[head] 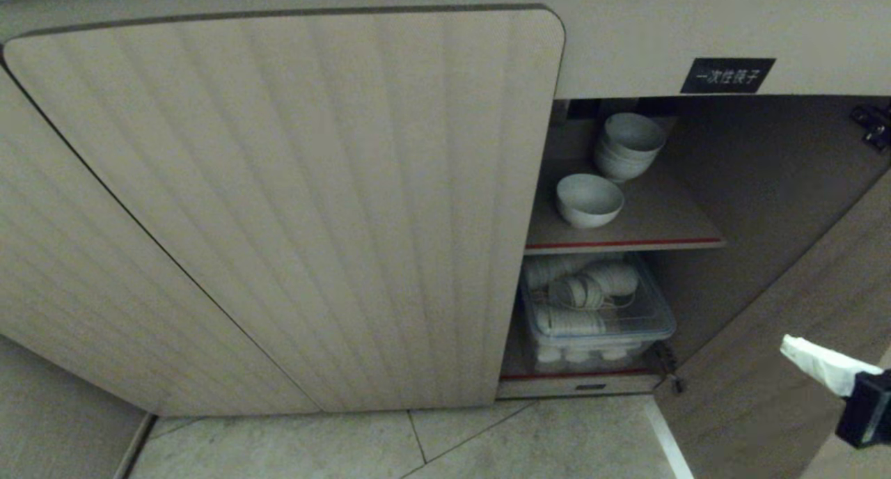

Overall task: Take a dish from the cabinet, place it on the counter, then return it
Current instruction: Take the bowl from the cabinet

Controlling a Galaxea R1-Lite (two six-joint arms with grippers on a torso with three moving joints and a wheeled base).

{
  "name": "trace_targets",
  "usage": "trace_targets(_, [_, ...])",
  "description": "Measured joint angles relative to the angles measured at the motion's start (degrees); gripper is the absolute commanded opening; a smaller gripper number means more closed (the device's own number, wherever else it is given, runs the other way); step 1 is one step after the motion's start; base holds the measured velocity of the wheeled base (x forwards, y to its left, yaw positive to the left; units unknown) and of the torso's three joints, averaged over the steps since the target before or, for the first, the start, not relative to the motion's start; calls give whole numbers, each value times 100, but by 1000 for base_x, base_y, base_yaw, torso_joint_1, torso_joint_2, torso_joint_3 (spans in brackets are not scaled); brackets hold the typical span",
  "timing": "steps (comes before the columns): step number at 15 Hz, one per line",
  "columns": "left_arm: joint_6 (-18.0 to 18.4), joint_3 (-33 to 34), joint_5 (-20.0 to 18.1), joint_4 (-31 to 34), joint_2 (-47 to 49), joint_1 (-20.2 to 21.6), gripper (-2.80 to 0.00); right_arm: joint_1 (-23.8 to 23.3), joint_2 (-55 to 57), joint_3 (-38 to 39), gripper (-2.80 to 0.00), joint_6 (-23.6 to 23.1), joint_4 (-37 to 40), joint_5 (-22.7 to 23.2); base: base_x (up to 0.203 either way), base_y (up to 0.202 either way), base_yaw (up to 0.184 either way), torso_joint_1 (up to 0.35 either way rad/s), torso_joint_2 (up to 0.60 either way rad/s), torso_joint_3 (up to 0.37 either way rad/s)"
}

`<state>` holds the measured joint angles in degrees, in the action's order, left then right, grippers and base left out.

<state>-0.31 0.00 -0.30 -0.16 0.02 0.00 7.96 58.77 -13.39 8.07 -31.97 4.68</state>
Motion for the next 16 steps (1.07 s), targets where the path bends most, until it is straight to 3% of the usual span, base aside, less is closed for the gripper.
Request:
trace_targets(7, [-2, 0, -2, 0, 0, 0, -280, 11, 1475, -380, -280, 225, -707, 146, 0, 0, 0, 0, 0, 0])
trace_targets(16, [1, 0, -5, 2, 0, 0, -280, 11, 2275, -622, -280, 421, -989, 205, 0, 0, 0, 0, 0, 0])
